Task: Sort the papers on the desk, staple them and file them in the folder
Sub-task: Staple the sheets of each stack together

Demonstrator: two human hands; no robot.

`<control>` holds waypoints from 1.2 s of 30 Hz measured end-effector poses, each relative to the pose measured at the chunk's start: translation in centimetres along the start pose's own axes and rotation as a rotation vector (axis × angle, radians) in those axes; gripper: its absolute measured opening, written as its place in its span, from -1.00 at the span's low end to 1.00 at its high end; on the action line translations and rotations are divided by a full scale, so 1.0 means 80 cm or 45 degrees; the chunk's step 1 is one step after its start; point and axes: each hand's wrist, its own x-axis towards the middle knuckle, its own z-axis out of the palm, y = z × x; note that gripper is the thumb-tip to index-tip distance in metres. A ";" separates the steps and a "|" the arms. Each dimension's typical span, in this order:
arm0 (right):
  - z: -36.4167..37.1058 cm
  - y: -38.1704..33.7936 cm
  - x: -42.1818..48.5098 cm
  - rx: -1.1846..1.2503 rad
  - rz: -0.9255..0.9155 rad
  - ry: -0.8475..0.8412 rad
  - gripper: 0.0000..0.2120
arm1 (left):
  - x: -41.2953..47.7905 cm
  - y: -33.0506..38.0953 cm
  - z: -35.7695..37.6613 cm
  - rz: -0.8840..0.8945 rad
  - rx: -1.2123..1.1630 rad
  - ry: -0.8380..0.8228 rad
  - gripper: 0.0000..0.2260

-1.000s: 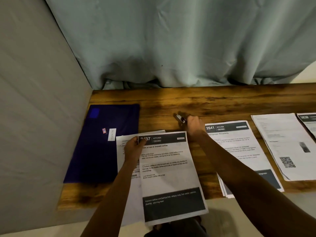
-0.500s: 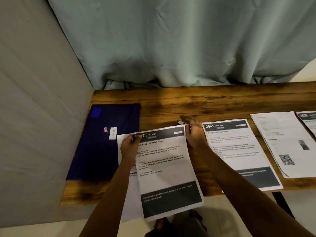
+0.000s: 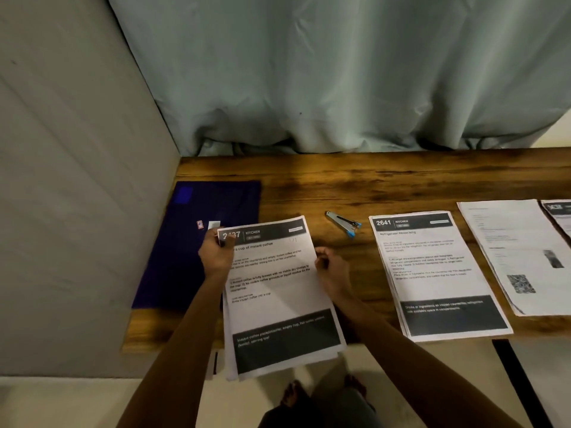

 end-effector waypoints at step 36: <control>-0.219 0.101 0.020 -0.077 0.211 0.357 -0.65 | -0.148 0.107 0.224 0.410 0.228 -0.400 -0.56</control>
